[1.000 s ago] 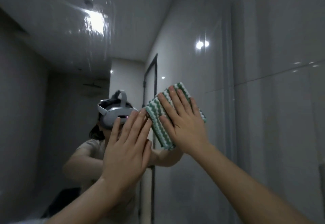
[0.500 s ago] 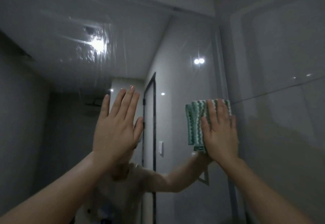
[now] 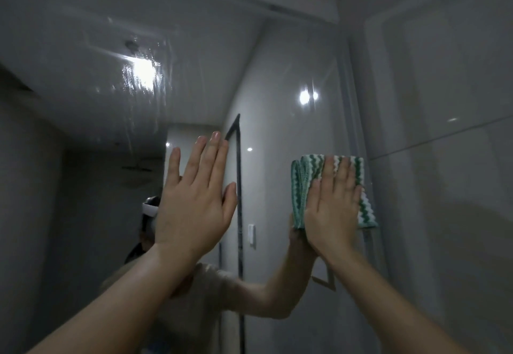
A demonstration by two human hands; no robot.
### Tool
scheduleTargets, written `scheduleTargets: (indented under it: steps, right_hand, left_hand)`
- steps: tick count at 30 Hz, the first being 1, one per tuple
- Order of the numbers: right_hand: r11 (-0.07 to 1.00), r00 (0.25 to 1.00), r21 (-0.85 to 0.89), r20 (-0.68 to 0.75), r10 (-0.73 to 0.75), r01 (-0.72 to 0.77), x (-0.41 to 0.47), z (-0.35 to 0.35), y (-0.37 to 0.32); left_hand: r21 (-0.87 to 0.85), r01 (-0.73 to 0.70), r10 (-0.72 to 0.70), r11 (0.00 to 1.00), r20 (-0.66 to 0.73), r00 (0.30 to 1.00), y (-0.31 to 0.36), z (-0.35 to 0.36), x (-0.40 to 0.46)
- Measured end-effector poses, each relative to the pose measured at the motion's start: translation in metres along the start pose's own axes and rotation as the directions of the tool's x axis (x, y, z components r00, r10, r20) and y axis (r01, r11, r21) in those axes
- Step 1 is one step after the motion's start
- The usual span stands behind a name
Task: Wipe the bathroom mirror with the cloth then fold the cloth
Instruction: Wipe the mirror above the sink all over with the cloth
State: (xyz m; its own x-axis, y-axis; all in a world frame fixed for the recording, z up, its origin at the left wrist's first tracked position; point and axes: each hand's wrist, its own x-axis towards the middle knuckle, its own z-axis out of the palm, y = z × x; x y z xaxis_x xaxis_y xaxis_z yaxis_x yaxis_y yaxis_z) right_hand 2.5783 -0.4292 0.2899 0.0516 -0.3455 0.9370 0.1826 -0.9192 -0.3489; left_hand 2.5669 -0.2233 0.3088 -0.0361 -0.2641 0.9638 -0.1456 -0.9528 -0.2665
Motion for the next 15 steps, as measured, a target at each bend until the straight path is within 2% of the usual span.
scheduleTargets:
  steps: [4,7,15]
  right_hand:
    - [0.975,0.975,0.041,0.037,-0.22,0.218,-0.025,0.004,-0.062]
    - [0.954,0.955,0.048,0.014,-0.297,0.296,-0.036,0.006,-0.087]
    - [0.845,0.844,0.029,0.026,-0.535,0.535,-0.013,0.004,-0.044]
  left_hand:
    - [0.001,-0.02,0.02,1.0,-0.008,1.0,-0.001,0.0,0.001]
    - [0.011,-0.041,0.041,0.999,-0.023,0.999,-0.003,0.0,0.001]
    - [0.004,-0.023,0.024,1.0,-0.02,1.0,-0.003,-0.002,-0.001]
